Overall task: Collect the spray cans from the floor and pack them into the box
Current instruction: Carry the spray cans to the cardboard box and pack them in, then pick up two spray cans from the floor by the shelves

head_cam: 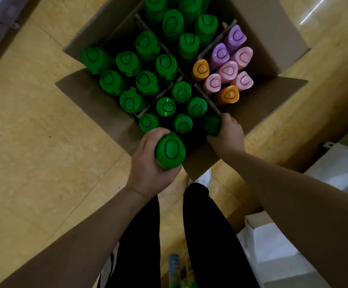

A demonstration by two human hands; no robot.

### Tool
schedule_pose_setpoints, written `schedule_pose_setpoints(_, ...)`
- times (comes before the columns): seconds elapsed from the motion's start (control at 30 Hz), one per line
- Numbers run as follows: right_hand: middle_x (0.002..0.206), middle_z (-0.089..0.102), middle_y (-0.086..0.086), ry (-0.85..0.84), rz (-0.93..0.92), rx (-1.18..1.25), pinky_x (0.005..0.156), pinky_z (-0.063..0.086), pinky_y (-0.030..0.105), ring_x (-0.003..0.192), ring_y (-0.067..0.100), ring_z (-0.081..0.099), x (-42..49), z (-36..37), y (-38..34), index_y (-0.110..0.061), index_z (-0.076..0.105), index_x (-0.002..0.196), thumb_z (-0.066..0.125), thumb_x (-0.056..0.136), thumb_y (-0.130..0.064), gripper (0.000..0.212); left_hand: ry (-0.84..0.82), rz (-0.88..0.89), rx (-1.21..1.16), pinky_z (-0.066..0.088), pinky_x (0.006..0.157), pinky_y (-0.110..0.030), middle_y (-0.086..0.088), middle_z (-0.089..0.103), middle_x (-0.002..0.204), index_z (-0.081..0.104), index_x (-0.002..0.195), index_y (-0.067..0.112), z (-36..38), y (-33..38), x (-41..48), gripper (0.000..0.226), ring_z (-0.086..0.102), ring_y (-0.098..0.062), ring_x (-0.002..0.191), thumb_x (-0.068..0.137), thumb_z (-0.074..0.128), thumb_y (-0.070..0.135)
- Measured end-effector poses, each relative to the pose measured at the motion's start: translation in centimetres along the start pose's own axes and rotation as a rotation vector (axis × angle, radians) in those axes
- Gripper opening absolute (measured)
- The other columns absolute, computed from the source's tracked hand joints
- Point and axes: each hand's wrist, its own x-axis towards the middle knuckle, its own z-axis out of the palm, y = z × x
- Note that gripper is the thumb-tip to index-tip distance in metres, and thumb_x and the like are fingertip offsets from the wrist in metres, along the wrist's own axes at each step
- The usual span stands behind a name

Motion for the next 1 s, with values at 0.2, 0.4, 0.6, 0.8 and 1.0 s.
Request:
schedule_pose_setpoints(0.2,0.125,0.058,0.009,0.022,-0.03,0.001,0.092,0.048,0.034,0.113,0.027,0.057,0.3,0.7,0.1,-0.01,0.05,0.136,0.075,0.083,-0.014,0.059,-0.023,-0.119,0.126,0.047,0.096,-0.033,-0.005,0.064,0.127,0.052,0.129,0.024,1.2,-2.4,1.5,0.071,0.061,-0.026,0.117,0.07,0.09,0.017)
schedule_pose_setpoints(0.4,0.132,0.058,0.01,0.115,-0.049,0.066,0.102,0.046,0.039,0.12,0.028,0.056,0.4,1.4,-0.2,-0.01,0.049,0.143,0.076,0.084,-0.018,0.065,-0.12,-0.01,0.477,0.051,0.087,-0.042,-0.009,0.065,0.119,0.062,0.12,0.007,3.2,-5.9,2.4,0.059,0.053,-0.03,0.113,0.064,0.082,0.001)
schedule_pose_setpoints(0.6,0.143,0.052,0.009,0.148,-0.119,0.052,0.11,0.042,0.04,0.13,0.026,0.051,0.7,1.9,-0.2,-0.011,0.044,0.149,0.076,0.085,-0.016,0.071,-0.145,0.196,0.843,0.039,0.078,-0.044,-0.015,0.057,0.108,0.064,0.117,0.011,4.2,-7.3,3.8,0.056,0.043,-0.033,0.099,0.063,0.077,0.006)
schedule_pose_setpoints(0.8,0.143,0.049,0.007,0.151,-0.129,0.04,0.11,0.043,0.041,0.131,0.024,0.048,1.0,2.2,0.2,-0.014,0.042,0.148,0.076,0.085,-0.019,0.072,-0.244,0.189,0.983,0.043,0.077,-0.044,-0.013,0.057,0.109,0.065,0.118,0.013,4.3,-7.6,4.4,0.057,0.048,-0.034,0.097,0.062,0.079,0.011)
schedule_pose_setpoints(1.0,0.148,0.044,0.008,0.14,-0.091,0.066,0.112,0.039,0.041,0.138,0.025,0.042,0.9,2.0,0.2,-0.015,0.034,0.154,0.079,0.084,-0.019,0.083,-0.311,0.09,0.965,0.041,0.088,-0.048,-0.014,0.049,0.134,0.05,0.14,0.014,4.3,-7.2,3.9,0.07,0.038,-0.033,0.11,0.074,0.074,0.017)
